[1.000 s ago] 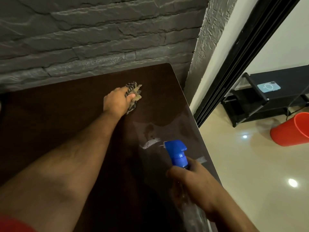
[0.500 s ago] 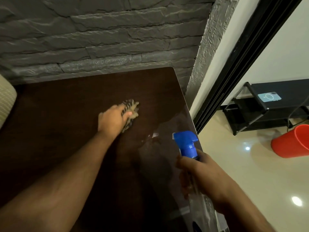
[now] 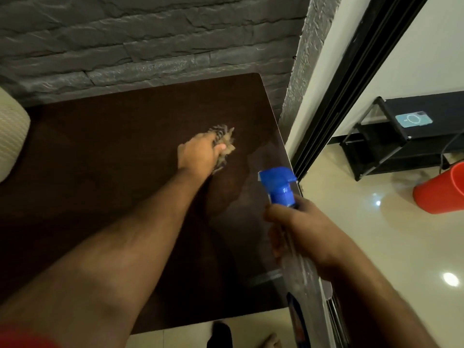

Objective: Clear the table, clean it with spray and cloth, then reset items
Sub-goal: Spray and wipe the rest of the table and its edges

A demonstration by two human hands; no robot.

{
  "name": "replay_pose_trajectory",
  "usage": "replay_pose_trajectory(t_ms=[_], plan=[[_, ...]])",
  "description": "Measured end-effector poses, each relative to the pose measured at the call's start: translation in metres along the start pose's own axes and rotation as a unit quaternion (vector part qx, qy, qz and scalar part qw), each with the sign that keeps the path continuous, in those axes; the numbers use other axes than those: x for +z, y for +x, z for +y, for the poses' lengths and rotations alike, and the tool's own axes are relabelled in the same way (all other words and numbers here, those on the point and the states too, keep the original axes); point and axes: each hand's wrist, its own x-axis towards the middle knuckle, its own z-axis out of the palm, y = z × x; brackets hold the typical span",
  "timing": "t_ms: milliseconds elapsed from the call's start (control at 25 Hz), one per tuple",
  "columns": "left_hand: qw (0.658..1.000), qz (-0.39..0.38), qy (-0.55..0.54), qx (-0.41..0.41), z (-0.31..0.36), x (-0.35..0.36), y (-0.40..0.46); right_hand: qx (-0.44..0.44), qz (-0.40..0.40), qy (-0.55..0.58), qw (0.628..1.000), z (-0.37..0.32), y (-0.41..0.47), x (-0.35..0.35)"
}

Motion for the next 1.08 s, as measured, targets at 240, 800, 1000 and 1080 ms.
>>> replay_pose_trajectory(t_ms=[240, 800, 1000, 1080], plan=[[0.995, 0.004, 0.002, 0.100, -0.024, 0.016, -0.081, 0.007, -0.001, 0.025, 1.000, 0.005, 0.000, -0.012], [0.999, 0.033, 0.011, -0.043, -0.003, 0.007, 0.005, 0.003, 0.030, 0.063, 0.998, 0.009, 0.019, -0.027], [0.991, -0.039, -0.008, 0.131, 0.043, 0.028, -0.085, -0.001, 0.023, 0.101, 0.995, 0.015, 0.012, -0.030], [0.988, -0.024, 0.008, 0.153, 0.026, 0.023, -0.089, -0.001, 0.019, 0.110, 0.994, 0.019, 0.014, -0.039]])
